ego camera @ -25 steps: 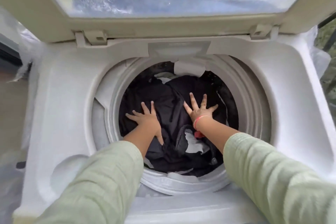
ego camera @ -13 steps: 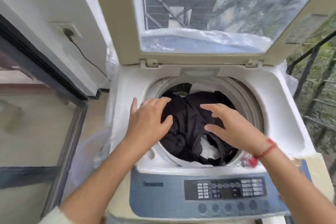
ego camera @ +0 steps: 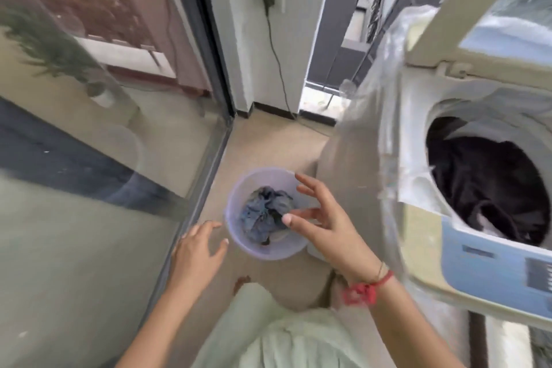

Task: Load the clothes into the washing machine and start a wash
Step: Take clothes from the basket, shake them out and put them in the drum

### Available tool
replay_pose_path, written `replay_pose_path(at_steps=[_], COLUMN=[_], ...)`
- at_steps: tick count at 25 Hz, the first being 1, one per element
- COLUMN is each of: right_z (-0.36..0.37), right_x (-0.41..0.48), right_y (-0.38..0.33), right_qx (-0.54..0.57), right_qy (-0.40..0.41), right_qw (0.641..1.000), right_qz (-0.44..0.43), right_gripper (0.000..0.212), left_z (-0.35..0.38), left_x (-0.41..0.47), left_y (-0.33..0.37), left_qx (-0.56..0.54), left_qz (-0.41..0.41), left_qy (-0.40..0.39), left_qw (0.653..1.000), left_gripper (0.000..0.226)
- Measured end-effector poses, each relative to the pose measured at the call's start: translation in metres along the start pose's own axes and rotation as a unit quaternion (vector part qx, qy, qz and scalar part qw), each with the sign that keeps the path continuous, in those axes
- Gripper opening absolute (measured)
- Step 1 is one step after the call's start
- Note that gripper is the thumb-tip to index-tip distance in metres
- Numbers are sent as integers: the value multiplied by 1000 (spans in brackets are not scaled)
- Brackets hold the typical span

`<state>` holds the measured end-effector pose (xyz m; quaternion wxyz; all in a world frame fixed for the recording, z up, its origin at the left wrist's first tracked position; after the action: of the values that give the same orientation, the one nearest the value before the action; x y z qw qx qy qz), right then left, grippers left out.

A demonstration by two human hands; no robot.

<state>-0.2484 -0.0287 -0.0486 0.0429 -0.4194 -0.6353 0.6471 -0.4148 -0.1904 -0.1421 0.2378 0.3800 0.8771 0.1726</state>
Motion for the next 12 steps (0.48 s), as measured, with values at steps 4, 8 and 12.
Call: replay_pose_path(at_steps=[4, 8, 12], right_z=[42, 64, 80], right_x=[63, 123, 190], right_y=[52, 117, 206], right_qx=[-37, -46, -84], right_qy=[48, 77, 100], right_qw=[996, 990, 978], right_qz=[65, 105, 162], right_gripper=[50, 50, 46], left_z=[25, 56, 118], left_x=[36, 80, 115], left_y=[-70, -116, -156], left_qx=[-10, -47, -101], left_qz=[-31, -71, -105], left_qy=[-63, -57, -61], left_qw=[998, 995, 987], left_gripper=[38, 36, 39])
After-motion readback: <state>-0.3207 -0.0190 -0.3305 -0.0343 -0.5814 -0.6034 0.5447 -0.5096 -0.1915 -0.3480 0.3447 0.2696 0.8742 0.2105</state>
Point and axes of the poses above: each hand's wrist, its own x-axis towards the middle knuckle, its own z-axis out of the palm, y = z × x, the point moved 10 cm from there along x, towards the middle knuckle, and after that the axes turned 7 degrees about z, right-handed, at the moved point
